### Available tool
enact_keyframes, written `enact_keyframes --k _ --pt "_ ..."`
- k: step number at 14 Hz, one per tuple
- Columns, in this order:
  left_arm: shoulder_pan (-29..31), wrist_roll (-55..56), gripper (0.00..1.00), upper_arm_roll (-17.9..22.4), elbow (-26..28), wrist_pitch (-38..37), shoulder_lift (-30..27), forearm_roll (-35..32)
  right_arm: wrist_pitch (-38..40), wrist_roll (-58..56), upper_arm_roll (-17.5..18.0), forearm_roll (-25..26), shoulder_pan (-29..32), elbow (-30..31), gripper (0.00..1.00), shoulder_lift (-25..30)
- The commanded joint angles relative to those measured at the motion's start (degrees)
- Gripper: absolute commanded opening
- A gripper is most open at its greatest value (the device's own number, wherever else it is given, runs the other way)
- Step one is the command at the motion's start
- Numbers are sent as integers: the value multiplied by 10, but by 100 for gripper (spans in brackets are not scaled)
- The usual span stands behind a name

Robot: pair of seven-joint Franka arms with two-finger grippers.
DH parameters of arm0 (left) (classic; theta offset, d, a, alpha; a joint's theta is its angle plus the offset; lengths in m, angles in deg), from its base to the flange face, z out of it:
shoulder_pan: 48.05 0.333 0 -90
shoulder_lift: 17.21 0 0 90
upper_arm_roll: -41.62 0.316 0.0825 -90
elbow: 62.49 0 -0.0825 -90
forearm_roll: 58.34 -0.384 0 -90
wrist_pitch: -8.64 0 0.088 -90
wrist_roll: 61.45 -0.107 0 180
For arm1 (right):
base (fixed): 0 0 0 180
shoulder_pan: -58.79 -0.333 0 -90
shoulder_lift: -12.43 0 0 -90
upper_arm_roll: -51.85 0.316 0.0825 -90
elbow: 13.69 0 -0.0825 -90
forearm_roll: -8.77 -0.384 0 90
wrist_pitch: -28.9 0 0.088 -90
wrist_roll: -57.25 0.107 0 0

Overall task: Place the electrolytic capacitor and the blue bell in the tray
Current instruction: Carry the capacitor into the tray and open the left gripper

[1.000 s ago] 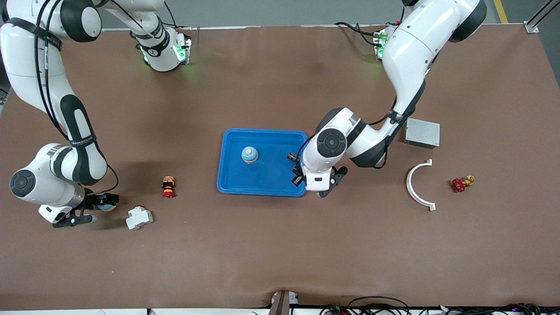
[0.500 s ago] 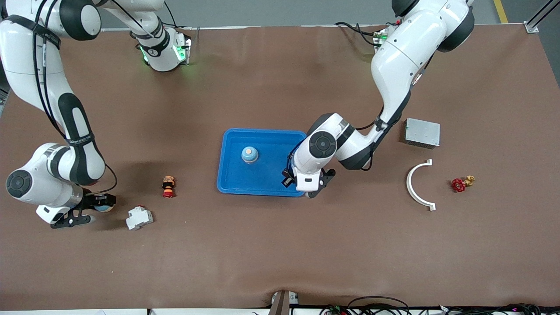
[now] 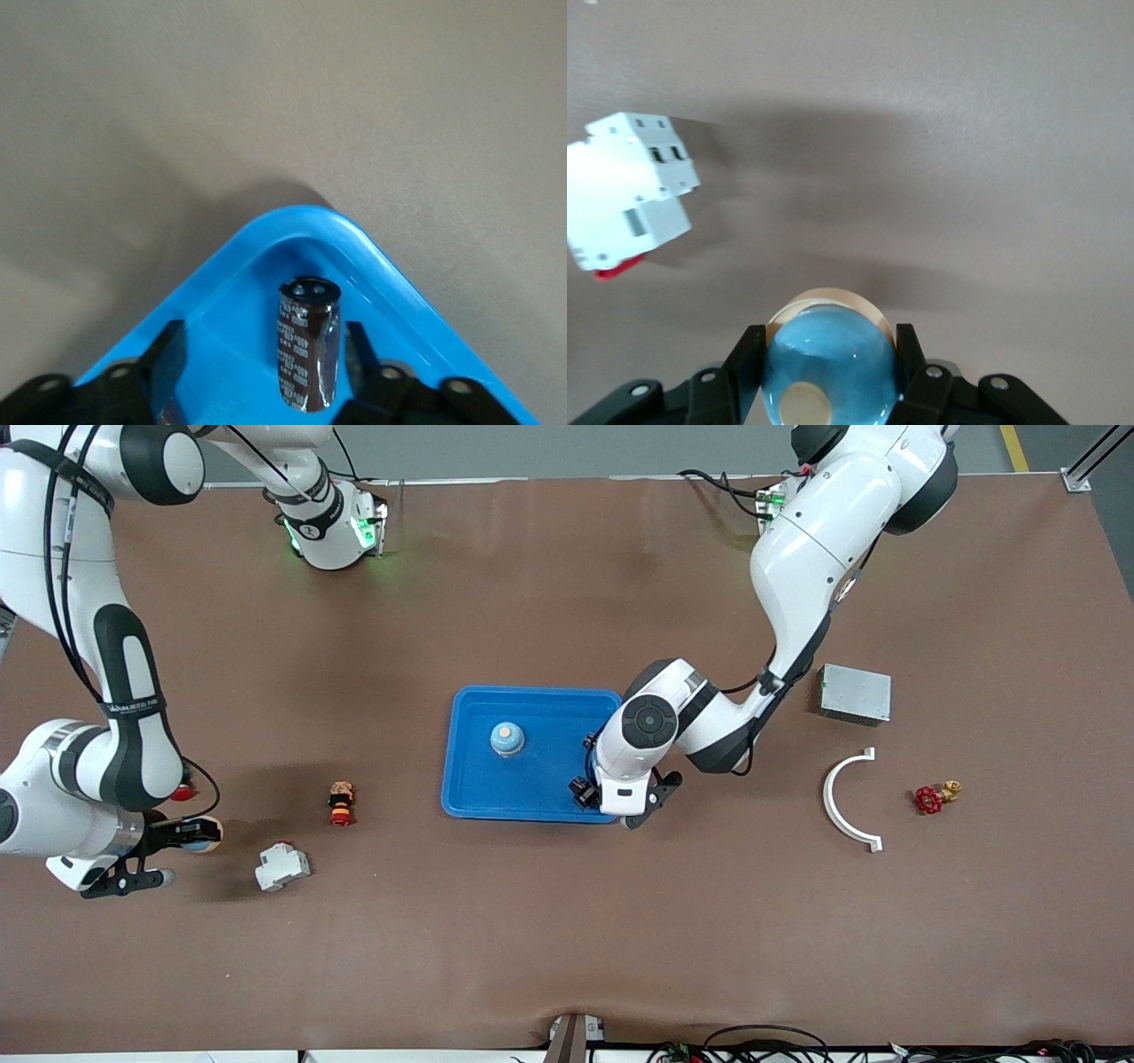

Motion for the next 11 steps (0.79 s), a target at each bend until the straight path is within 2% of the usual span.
enact_keyframes --k 1,5,8,9,11 --pt "-4 -11 100 10 -5 -48 -35 -16 47 64 10 -13 -18 5 10 36" --pt "10 -32 100 10 -5 -91 -95 -25 95 166 22 -72 -55 12 7 87" --pt "46 -72 100 7 -3 -140 -143 -18 86 290 21 -77 -114 41 8 138" --pt "60 -104 100 5 -3 -160 -155 -15 79 339 21 -77 -138 48 0 149" --pt "84 -140 100 5 -3 -199 -182 -8 53 452 20 -76 -191 61 0 166"
